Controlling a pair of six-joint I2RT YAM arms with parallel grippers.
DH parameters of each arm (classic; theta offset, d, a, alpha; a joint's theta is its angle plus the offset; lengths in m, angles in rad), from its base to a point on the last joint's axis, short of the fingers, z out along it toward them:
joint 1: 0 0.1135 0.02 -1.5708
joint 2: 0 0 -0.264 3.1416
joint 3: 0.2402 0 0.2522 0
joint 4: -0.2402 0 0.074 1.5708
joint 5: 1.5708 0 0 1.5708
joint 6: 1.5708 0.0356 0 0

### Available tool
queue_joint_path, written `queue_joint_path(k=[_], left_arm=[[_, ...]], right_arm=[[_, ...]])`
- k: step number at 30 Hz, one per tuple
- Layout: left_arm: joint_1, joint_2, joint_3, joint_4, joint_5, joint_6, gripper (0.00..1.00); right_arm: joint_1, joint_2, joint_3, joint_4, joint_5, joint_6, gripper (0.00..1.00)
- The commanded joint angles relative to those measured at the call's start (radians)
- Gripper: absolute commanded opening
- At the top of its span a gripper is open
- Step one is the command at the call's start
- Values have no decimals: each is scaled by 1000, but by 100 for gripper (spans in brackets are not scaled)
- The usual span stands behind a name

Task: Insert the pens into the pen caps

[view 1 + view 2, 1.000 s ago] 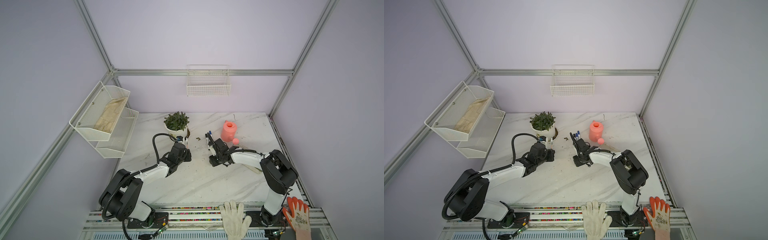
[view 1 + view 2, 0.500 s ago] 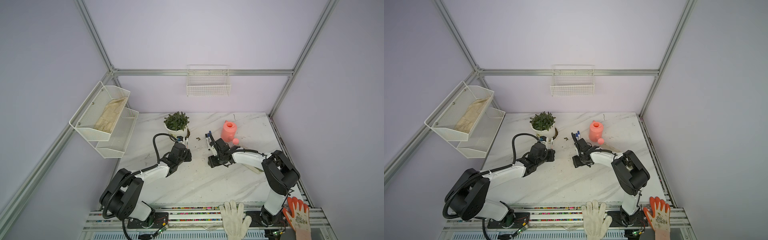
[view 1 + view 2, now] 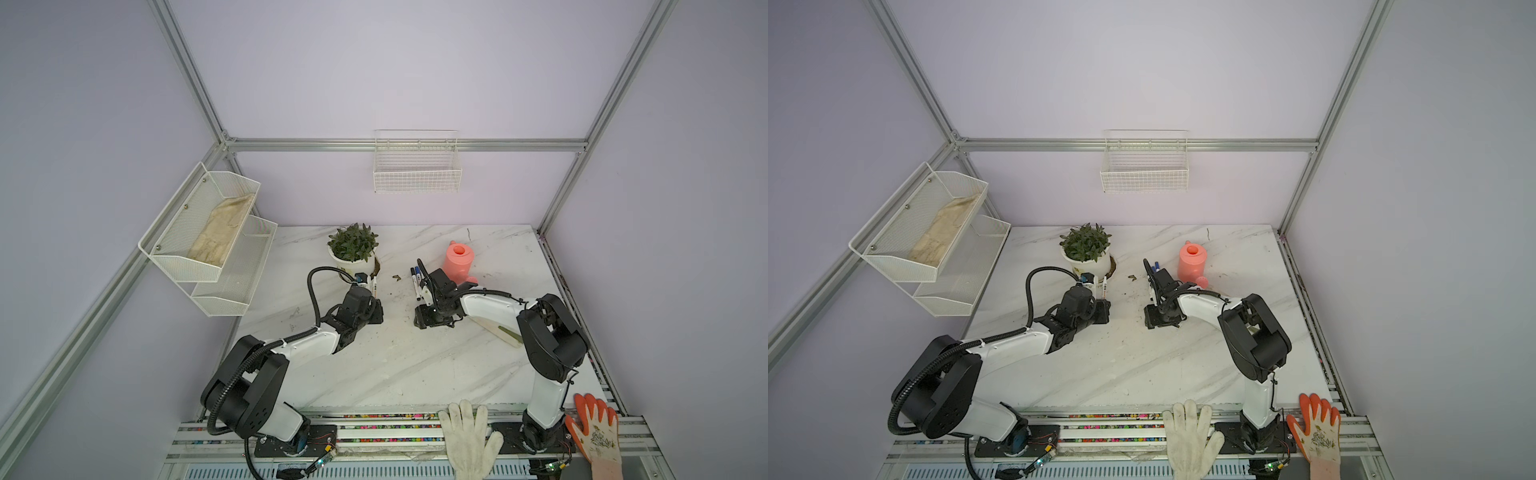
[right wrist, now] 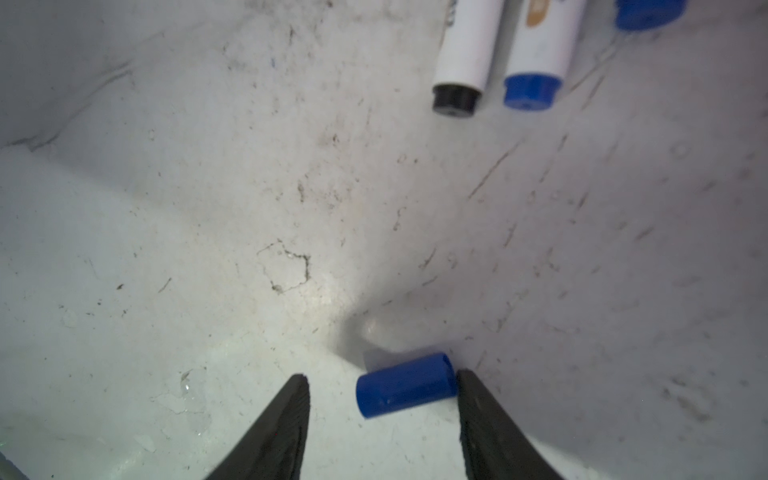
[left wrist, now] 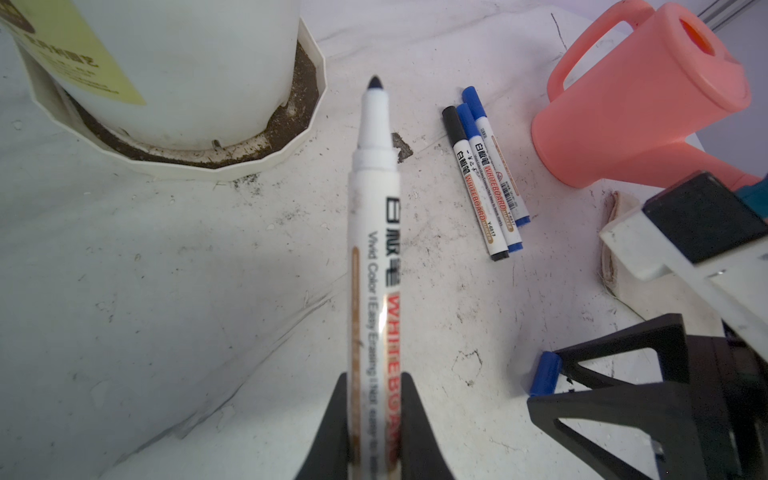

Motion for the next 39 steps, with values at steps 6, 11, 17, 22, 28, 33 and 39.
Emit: queue_joint_path(k=[6, 11, 17, 22, 28, 33, 39], left_arm=[[-5, -13, 87, 40, -8, 26, 0], [-5, -11, 86, 39, -3, 29, 0], [-4, -6, 89, 38, 1, 31, 0], [-4, -3, 92, 38, 0, 29, 0], [-6, -8, 88, 38, 7, 32, 0], [-13, -18, 82, 38, 38, 65, 0], [-36, -27, 86, 35, 100, 143, 0]], right_arm=[[-1, 110, 85, -121, 28, -39, 56], [-1, 91, 69, -159, 153, -47, 55], [0, 60, 13, -175, 204, -47, 54], [2, 58, -3, -169, 172, -40, 49], [5, 65, -19, -153, 151, -47, 38], [8, 108, 2, -155, 151, -79, 25], [4, 99, 15, -121, 90, -92, 5]])
